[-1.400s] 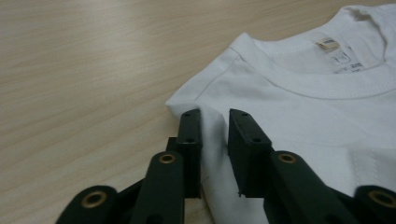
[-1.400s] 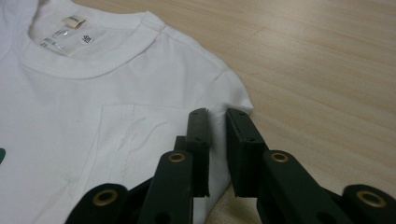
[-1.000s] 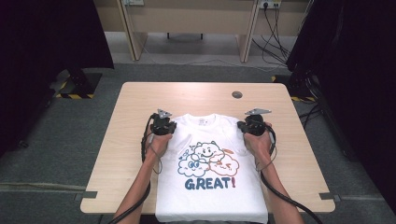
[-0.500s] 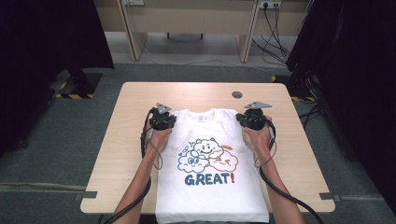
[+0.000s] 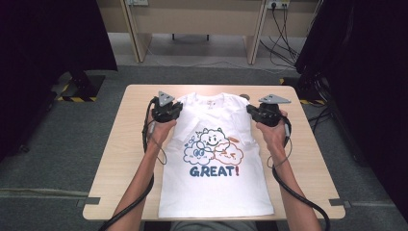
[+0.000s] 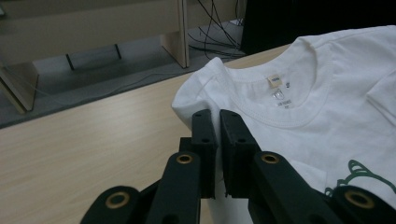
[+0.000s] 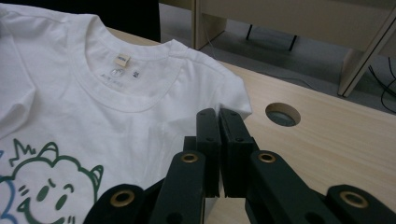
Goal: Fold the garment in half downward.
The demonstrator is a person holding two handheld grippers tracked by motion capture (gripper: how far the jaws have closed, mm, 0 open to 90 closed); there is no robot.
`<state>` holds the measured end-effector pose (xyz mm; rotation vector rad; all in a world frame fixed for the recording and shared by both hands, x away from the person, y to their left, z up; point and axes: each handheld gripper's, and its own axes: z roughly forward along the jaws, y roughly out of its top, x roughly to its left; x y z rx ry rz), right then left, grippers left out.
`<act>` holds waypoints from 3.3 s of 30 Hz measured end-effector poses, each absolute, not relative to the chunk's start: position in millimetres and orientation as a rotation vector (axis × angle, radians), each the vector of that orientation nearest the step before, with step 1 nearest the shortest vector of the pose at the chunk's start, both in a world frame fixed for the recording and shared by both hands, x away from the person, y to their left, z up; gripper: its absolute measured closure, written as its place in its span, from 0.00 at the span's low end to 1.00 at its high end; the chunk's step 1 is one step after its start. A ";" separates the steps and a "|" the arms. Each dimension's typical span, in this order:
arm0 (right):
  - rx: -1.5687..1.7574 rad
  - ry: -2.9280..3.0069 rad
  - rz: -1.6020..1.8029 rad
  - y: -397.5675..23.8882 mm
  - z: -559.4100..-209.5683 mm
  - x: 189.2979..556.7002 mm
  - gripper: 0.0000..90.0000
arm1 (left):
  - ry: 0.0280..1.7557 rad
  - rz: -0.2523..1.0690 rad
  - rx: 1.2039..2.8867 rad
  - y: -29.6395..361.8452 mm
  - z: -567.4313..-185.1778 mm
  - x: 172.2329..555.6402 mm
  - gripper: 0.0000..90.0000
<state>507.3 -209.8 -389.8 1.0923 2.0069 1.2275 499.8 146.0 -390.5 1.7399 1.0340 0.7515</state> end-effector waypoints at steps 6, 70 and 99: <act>0.977 2.025 1.272 -212.9 -386.2 479.6 0.98 | 0.962 0.747 1.756 148.4 -389.5 481.4 0.94; 1.119 2.424 1.209 -234.4 -476.6 432.3 0.47 | 1.018 0.335 1.954 158.0 -487.5 399.8 0.32; 1.041 2.462 0.995 -206.5 -473.1 433.7 0.30 | 1.025 0.377 2.009 137.6 -486.2 412.9 0.17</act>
